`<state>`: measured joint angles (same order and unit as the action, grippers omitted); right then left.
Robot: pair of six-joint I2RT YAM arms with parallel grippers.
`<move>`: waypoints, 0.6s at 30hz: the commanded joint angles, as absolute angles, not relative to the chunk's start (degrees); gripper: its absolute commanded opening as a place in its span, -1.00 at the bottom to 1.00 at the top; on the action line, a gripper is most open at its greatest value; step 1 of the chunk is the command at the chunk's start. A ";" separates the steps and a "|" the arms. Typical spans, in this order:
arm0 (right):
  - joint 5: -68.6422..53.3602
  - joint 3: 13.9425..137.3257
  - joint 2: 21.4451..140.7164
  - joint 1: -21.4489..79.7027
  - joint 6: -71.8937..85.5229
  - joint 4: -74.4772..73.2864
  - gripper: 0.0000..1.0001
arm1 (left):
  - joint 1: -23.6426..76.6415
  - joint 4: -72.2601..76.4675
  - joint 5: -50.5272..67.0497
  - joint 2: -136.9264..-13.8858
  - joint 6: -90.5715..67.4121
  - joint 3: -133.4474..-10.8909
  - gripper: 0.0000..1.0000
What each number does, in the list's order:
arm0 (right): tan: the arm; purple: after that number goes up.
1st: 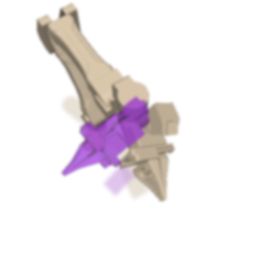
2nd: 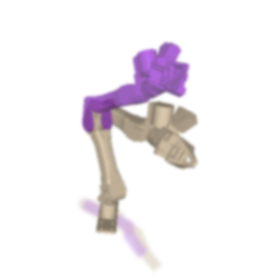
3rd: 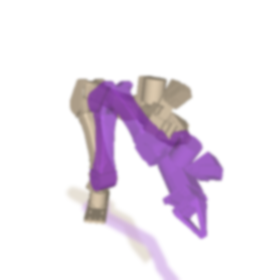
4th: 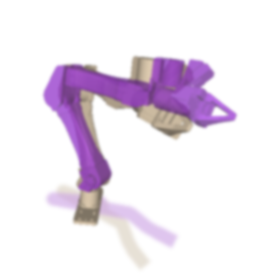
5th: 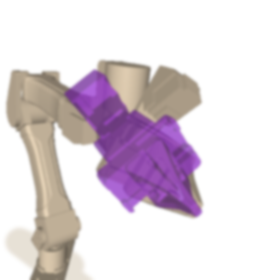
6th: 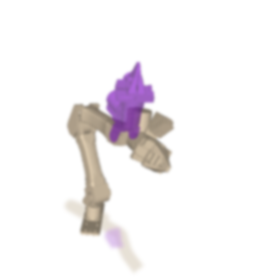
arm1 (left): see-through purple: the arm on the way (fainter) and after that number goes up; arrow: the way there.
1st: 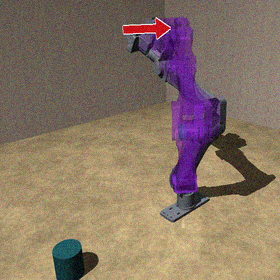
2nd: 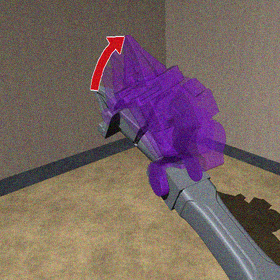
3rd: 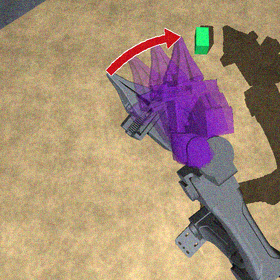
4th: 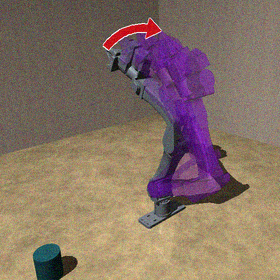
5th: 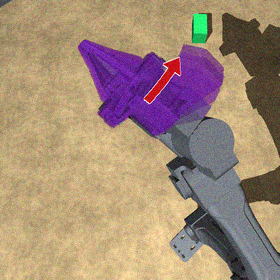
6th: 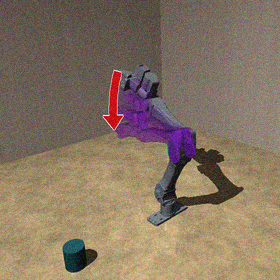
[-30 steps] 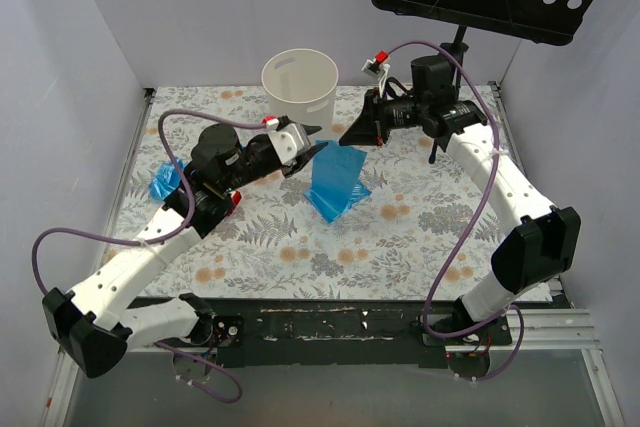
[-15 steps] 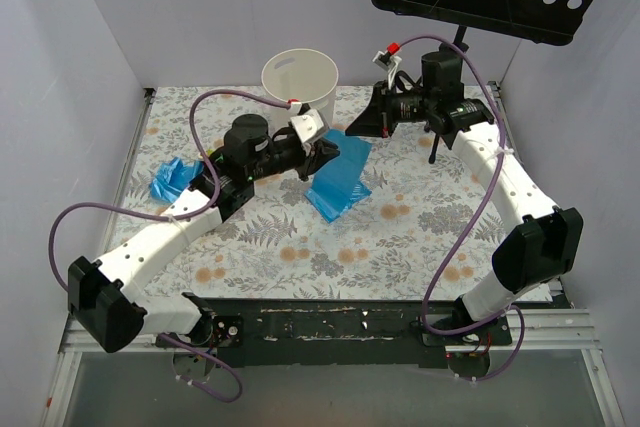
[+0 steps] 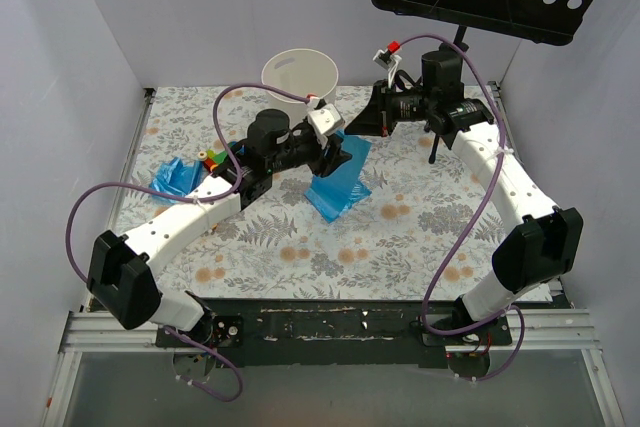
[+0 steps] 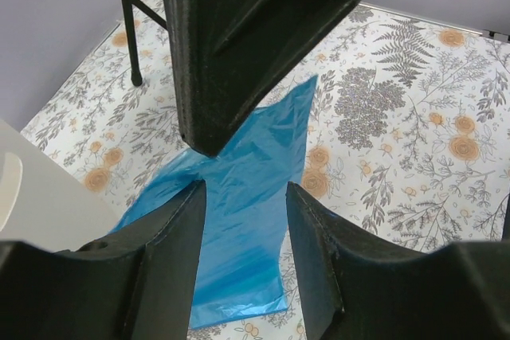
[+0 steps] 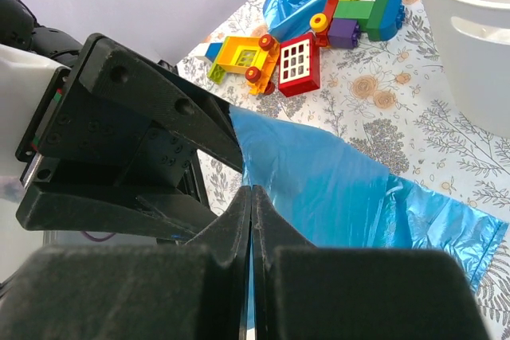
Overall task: Put the trash bags into the trash bin
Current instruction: Unfold the trash bag at the center of the board.
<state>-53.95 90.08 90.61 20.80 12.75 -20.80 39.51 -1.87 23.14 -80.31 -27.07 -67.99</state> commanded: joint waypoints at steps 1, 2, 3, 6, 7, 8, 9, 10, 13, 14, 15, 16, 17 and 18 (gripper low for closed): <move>-54.67 89.12 88.68 20.74 13.10 -18.63 -0.97 | 39.81 1.84 20.66 -79.80 -27.33 -70.66 -0.11; -54.58 88.86 88.51 20.74 13.10 -18.63 -0.97 | 39.81 2.02 20.13 -79.72 -27.25 -70.66 -0.11; -54.58 88.60 88.42 20.74 13.10 -18.63 -0.97 | 39.81 2.20 19.78 -79.72 -27.25 -70.66 -0.13; -54.49 88.24 88.15 20.83 12.92 -18.63 -0.97 | 39.81 2.20 18.90 -79.72 -27.16 -70.66 -0.15; -54.49 88.07 87.98 20.74 12.92 -18.63 -0.97 | 39.73 2.20 18.72 -79.72 -27.16 -70.58 -0.16; -54.49 87.89 87.89 20.74 12.83 -18.63 -0.97 | 39.81 2.28 18.81 -79.72 -27.07 -70.58 -0.17; -54.58 87.80 87.98 20.74 12.83 -18.55 -0.97 | 39.81 2.29 19.16 -79.72 -26.90 -70.58 -0.17; -54.58 87.72 87.80 20.74 12.92 -18.54 -0.97 | 39.81 2.37 19.60 -79.80 -26.81 -70.58 -0.18; -54.76 87.45 87.71 20.74 13.01 -18.28 -0.97 | 39.81 2.20 21.26 -80.33 -26.63 -70.75 -0.27; -54.76 87.45 87.71 20.74 13.01 -18.19 -0.97 | 39.73 2.20 21.88 -80.42 -26.46 -70.84 -0.31; -54.84 87.36 87.63 20.74 13.09 -18.11 -0.97 | 39.81 2.20 22.32 -80.59 -26.37 -70.84 -0.32; -54.93 87.28 87.71 20.74 13.18 -18.11 -0.97 | 39.81 2.28 22.50 -80.86 -26.37 -71.01 -0.35; -54.93 87.19 87.63 20.74 13.18 -18.11 -0.97 | 39.90 2.29 22.59 -81.03 -26.28 -71.19 -0.37; -54.93 86.93 87.54 20.74 13.18 -18.02 -0.97 | 39.82 2.37 22.67 -81.21 -26.11 -71.28 -0.40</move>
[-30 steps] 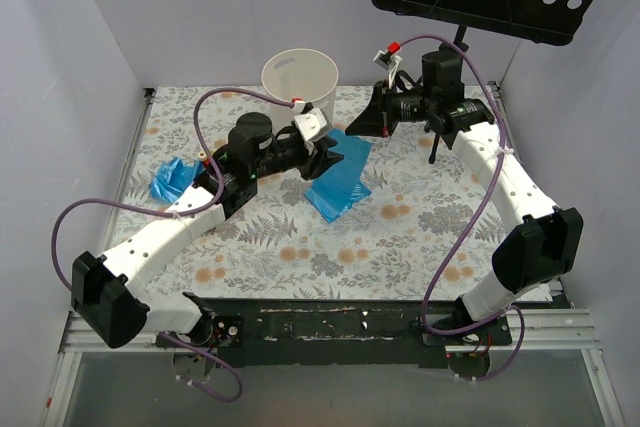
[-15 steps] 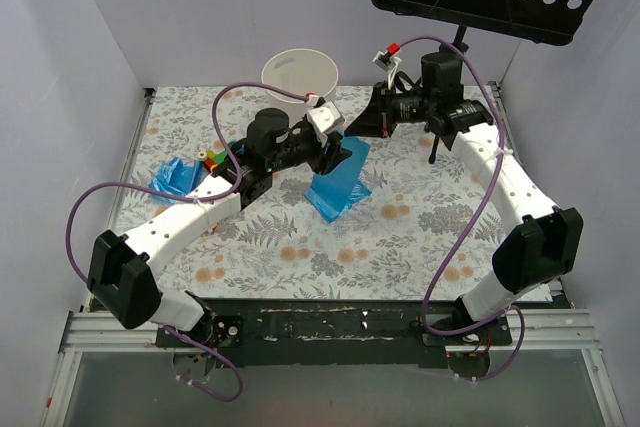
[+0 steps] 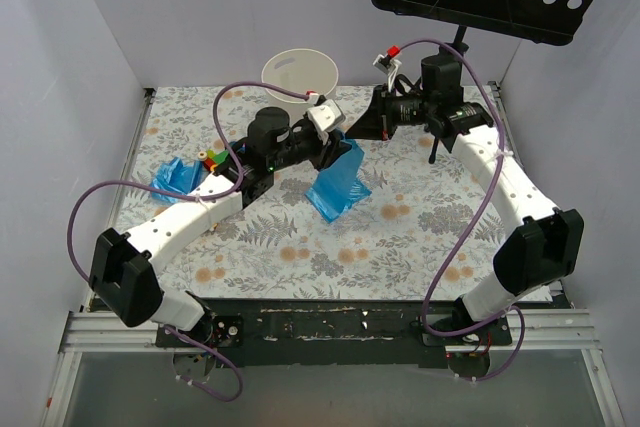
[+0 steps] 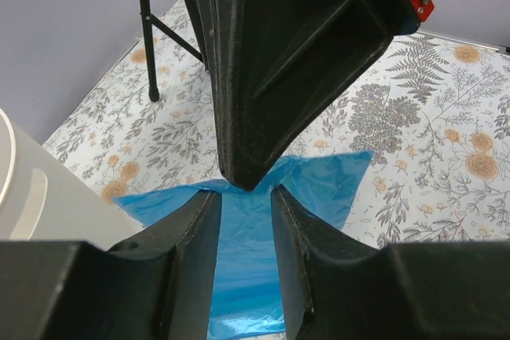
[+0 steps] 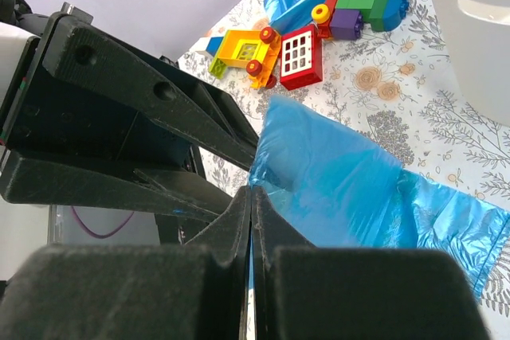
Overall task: Put the trash bags into the trash bin
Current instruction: Unfold the trash bag at the center of the board.
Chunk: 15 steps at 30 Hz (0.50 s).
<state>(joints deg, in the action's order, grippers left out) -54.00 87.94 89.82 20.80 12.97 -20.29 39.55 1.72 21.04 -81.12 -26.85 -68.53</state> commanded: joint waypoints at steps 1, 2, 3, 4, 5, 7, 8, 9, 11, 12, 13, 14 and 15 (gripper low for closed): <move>-54.93 86.58 87.45 20.74 13.36 -17.84 -0.97 | 39.90 2.55 22.68 -81.56 -26.02 -71.45 -0.41; -54.93 86.31 87.28 20.74 13.45 -17.75 -0.97 | 39.99 2.90 22.68 -81.65 -25.93 -71.54 -0.42; -54.93 86.05 87.28 20.74 13.53 -17.67 -0.97 | 39.99 3.07 22.59 -81.82 -25.75 -71.63 -0.45; -54.84 85.78 87.10 20.74 13.54 -17.58 -0.97 | 39.99 3.34 22.50 -81.83 -25.75 -71.72 -0.48; -54.84 85.61 87.01 20.74 13.54 -17.49 -0.97 | 39.99 3.51 22.41 -81.91 -25.75 -71.72 -0.49; -54.84 85.17 86.75 20.74 13.54 -17.32 -0.97 | 39.99 3.60 22.67 -82.18 -25.32 -71.89 -0.59; -54.76 84.99 86.57 20.74 13.71 -17.31 -0.97 | 39.99 3.60 22.85 -82.35 -25.14 -71.98 -0.66; -54.67 84.90 86.49 20.74 13.71 -17.05 -0.97 | 39.99 3.52 22.94 -82.27 -24.96 -71.98 -0.70; -54.49 84.73 86.31 20.74 13.71 -17.05 -0.97 | 39.99 3.17 23.38 -82.35 -24.26 -71.98 -0.83; -54.23 84.81 86.31 20.74 13.71 -17.05 -0.97 | 40.08 2.90 23.47 -82.27 -24.00 -71.98 -0.91; -53.88 84.73 86.22 20.74 13.62 -17.05 -0.97 | 40.08 2.73 23.55 -82.18 -23.73 -71.98 -0.94; -53.53 84.81 86.31 20.74 13.62 -17.05 -0.97 | 40.08 2.46 23.55 -82.09 -23.56 -71.98 -0.97; -53.26 84.90 86.22 20.66 13.54 -17.05 -0.97 | 39.99 2.29 23.55 -81.83 -23.29 -71.81 -1.00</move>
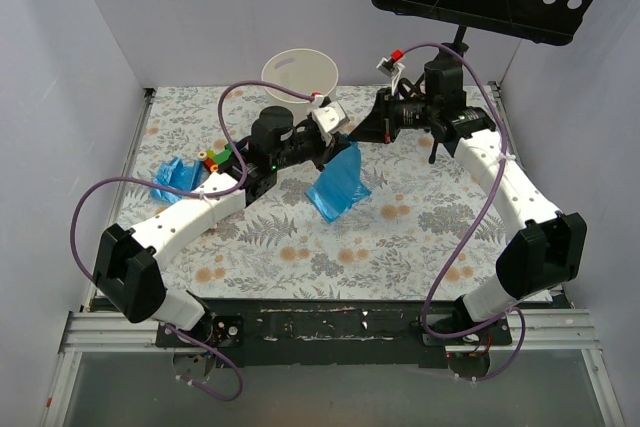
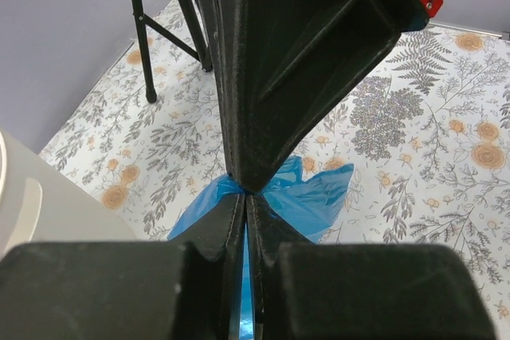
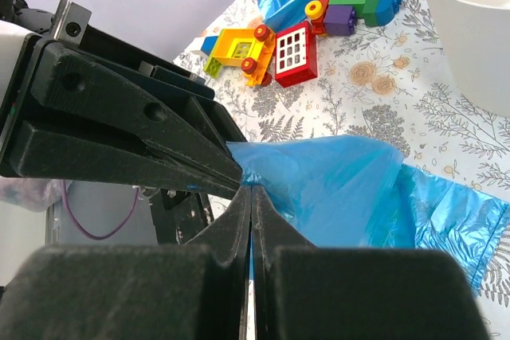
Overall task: Put the trash bags into the trash bin
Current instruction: Unfold the trash bag at the center of the board.
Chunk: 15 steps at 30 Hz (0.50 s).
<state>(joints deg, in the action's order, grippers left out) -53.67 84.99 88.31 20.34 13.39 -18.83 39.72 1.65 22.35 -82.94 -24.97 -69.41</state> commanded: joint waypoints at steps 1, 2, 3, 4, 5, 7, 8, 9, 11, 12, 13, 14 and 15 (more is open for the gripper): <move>-52.91 85.08 86.31 20.65 13.27 -17.31 -0.97 | 40.08 2.11 23.47 -81.65 -22.86 -71.46 -1.00; -52.30 85.34 86.40 20.65 13.01 -17.49 -0.97 | 39.99 2.11 23.38 -81.13 -22.59 -71.19 -1.00; -51.69 85.52 86.48 20.48 12.49 -18.01 -0.97 | 40.08 2.20 23.12 -80.69 -22.41 -70.76 -1.00; -50.98 85.69 86.57 20.48 12.22 -18.54 -0.97 | 40.08 2.20 22.94 -79.99 -22.06 -70.49 -1.00; -50.02 85.95 86.75 20.13 11.52 -19.15 -0.97 | 40.08 2.11 22.77 -79.55 -21.89 -70.14 -1.00; -48.44 86.31 86.92 19.60 10.29 -20.39 -0.97 | 40.08 2.20 22.41 -78.58 -21.53 -69.44 -1.00; -47.99 86.40 86.92 19.34 10.02 -20.74 -0.97 | 40.08 2.11 22.15 -78.05 -21.36 -69.00 -1.00; -47.64 86.40 87.01 18.90 9.76 -21.00 -0.97 | 39.99 2.11 21.89 -77.52 -21.18 -68.65 -1.00; -47.02 86.31 86.93 18.37 9.41 -21.44 -0.97 | 39.99 2.02 21.45 -76.65 -20.83 -67.86 -1.00; -46.93 86.22 86.84 18.02 9.32 -21.53 -0.97 | 39.99 1.93 21.27 -76.29 -20.57 -67.50 -1.00; -46.67 86.05 86.84 17.84 9.23 -21.79 -0.97 | 40.08 1.76 21.18 -76.03 -20.39 -67.33 -1.00; -46.23 85.96 86.75 17.67 9.05 -21.80 -0.97 | 39.99 1.67 21.01 -75.76 -20.30 -67.06 -1.00; -45.97 85.87 86.57 17.49 8.97 -21.88 -0.97 | 39.99 1.50 20.92 -75.50 -20.22 -66.89 -1.00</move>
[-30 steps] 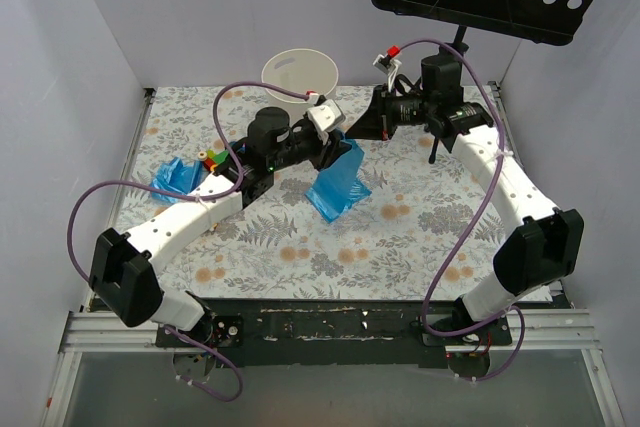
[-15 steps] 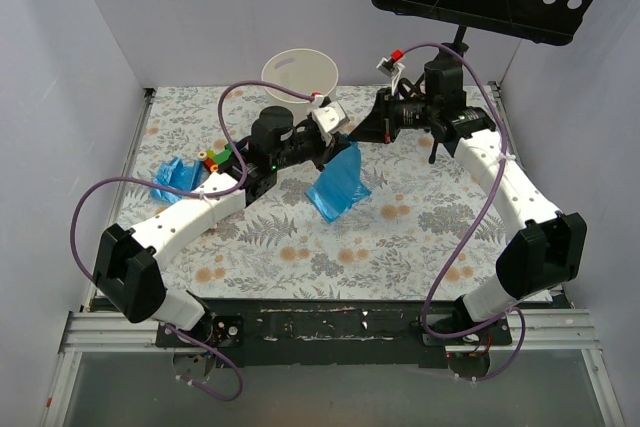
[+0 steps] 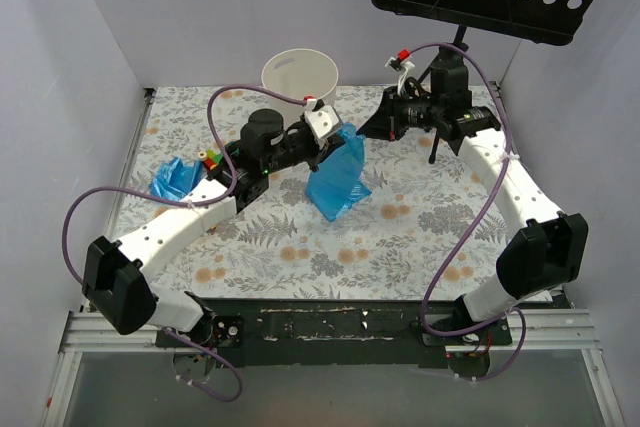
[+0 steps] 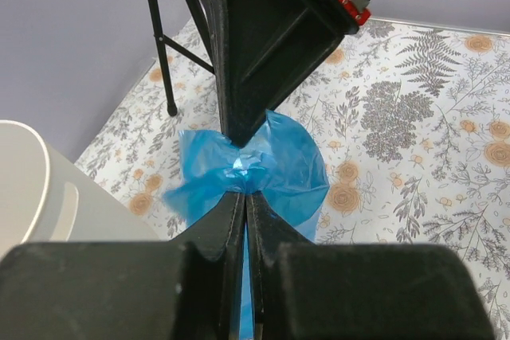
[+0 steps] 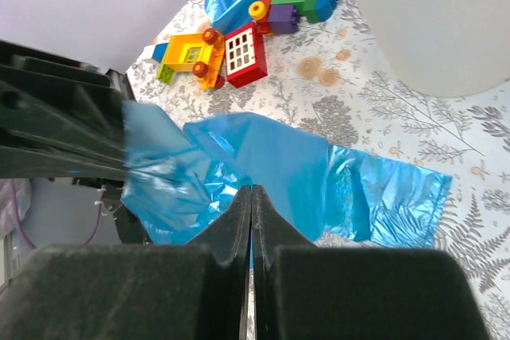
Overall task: Put the trash bags into the trash bin
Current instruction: Unfold the trash bag at the center of the board.
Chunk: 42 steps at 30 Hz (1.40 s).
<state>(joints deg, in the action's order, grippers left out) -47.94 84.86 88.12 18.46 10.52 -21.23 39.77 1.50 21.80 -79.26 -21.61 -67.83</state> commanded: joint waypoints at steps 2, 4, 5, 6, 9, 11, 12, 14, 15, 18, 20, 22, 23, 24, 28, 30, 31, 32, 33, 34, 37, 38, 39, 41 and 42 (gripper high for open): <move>-44.31 85.87 86.40 17.14 8.70 -22.50 -0.97 | 40.08 1.23 20.92 -75.15 -19.95 -66.36 -1.00; -42.11 86.13 86.13 16.96 8.00 -23.29 -0.97 | 39.99 1.06 21.09 -74.71 -19.60 -65.74 -1.00; -40.71 86.39 86.05 16.96 7.48 -23.73 -0.97 | 40.08 0.88 21.27 -74.62 -19.25 -65.66 -1.00; -40.17 86.74 85.78 16.96 6.77 -24.08 -0.97 | 40.08 0.70 21.44 -74.36 -18.90 -65.48 -1.00; -36.84 87.80 85.17 16.70 5.10 -25.40 -0.97 | 40.08 0.35 21.80 -73.83 -17.41 -65.13 -1.00; -33.33 88.42 84.64 16.61 4.05 -26.27 -0.97 | 39.90 0.35 22.23 -73.13 -16.18 -64.52 -1.00; -32.09 88.42 84.46 16.52 3.78 -26.71 -0.97 | 40.08 0.35 22.41 -72.69 -15.48 -63.99 -1.00; -30.68 88.24 83.85 16.44 3.52 -27.33 -0.97 | 39.99 0.35 22.94 -71.99 -14.16 -63.20 -1.00; -30.06 88.07 83.59 16.44 3.60 -27.51 -0.97 | 40.08 0.35 23.11 -71.72 -13.63 -62.85 -1.00; -33.02 87.63 82.62 16.35 2.47 -27.42 -0.97 | 39.99 0.35 24.25 -71.02 -11.00 -61.97 -1.00; -40.30 88.41 82.44 16.35 -1.82 -26.20 -0.70 | 40.08 -1.32 25.13 -70.40 -7.84 -61.26 -1.00; -53.02 90.69 81.92 16.43 -12.42 -26.97 -0.28 | 39.99 -2.02 25.84 -69.79 -3.98 -60.91 -1.00; -56.83 91.40 80.96 16.87 -18.57 -27.50 -0.15 | 39.90 -2.37 26.19 -69.70 -2.30 -60.82 -1.00; -56.86 91.58 80.08 17.48 -22.20 -27.51 -0.05 | 39.99 -2.63 26.45 -69.35 -0.81 -60.82 -1.00; -58.62 94.64 80.06 20.21 -36.70 -35.39 0.11 | 39.99 -3.69 27.33 -68.99 2.72 -61.26 -1.00; -59.59 98.42 82.43 22.31 -42.69 -42.94 0.13 | 39.99 -3.78 27.77 -68.91 3.77 -61.35 -1.00; -59.68 100.61 83.66 23.54 -45.50 -45.59 0.14 | 39.99 -3.87 28.03 -68.99 4.39 -61.35 -1.00; -59.16 101.68 84.28 25.03 -48.14 -47.70 0.15 | 39.99 -3.87 28.21 -68.99 5.00 -61.35 -1.00; -58.54 101.95 84.64 26.27 -49.03 -48.42 0.16 | 39.99 -3.95 28.21 -68.99 5.18 -61.43 -1.00; -57.67 101.87 84.73 27.85 -49.39 -48.17 0.17 | 39.99 -3.96 28.21 -69.08 5.36 -61.61 -1.00; -54.42 101.69 85.60 31.80 -52.19 -49.73 0.17 | 39.99 -3.96 27.95 -69.00 5.71 -62.14 -1.00; -53.27 101.60 86.21 32.69 -52.73 -50.36 0.18 | 39.90 -3.87 27.86 -68.99 5.71 -62.14 -1.00; -52.65 101.43 86.66 33.30 -52.73 -50.71 0.16 | 39.90 -3.69 27.60 -68.82 5.71 -62.14 -1.00; -51.34 100.38 87.36 33.49 -51.08 -50.10 0.15 | 39.99 -3.34 27.42 -68.21 5.80 -62.05 -1.00; -50.81 99.68 87.36 33.49 -50.37 -49.75 0.15 | 39.90 -3.25 27.33 -67.94 5.80 -61.88 -1.00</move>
